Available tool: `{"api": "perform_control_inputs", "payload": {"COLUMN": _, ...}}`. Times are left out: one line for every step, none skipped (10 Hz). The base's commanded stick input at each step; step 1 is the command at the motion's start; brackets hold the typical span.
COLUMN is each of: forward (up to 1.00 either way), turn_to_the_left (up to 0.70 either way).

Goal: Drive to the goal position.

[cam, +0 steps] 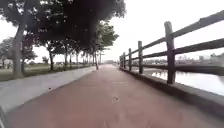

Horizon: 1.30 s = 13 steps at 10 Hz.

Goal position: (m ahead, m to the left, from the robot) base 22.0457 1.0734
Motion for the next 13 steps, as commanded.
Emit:
{"api": "perform_control_inputs", "payload": {"forward": 1.0, "turn_to_the_left": 0.0}}
{"api": "perform_control_inputs", "payload": {"forward": 1.0, "turn_to_the_left": 0.0}}
{"api": "perform_control_inputs", "payload": {"forward": 1.0, "turn_to_the_left": 0.0}}
{"api": "perform_control_inputs", "payload": {"forward": 1.0, "turn_to_the_left": 0.0}}
{"api": "perform_control_inputs", "payload": {"forward": 1.0, "turn_to_the_left": 0.0}}
{"api": "perform_control_inputs", "payload": {"forward": 1.0, "turn_to_the_left": 0.0}}
{"api": "perform_control_inputs", "payload": {"forward": 1.0, "turn_to_the_left": 0.0}}
{"api": "perform_control_inputs", "payload": {"forward": 1.0, "turn_to_the_left": 0.0}}
{"api": "perform_control_inputs", "payload": {"forward": 1.0, "turn_to_the_left": 0.0}}
{"api": "perform_control_inputs", "payload": {"forward": 1.0, "turn_to_the_left": 0.0}}
{"api": "perform_control_inputs", "payload": {"forward": 1.0, "turn_to_the_left": 0.0}}
{"api": "perform_control_inputs", "payload": {"forward": 1.0, "turn_to_the_left": 0.0}}
{"api": "perform_control_inputs", "payload": {"forward": 1.0, "turn_to_the_left": 0.0}}
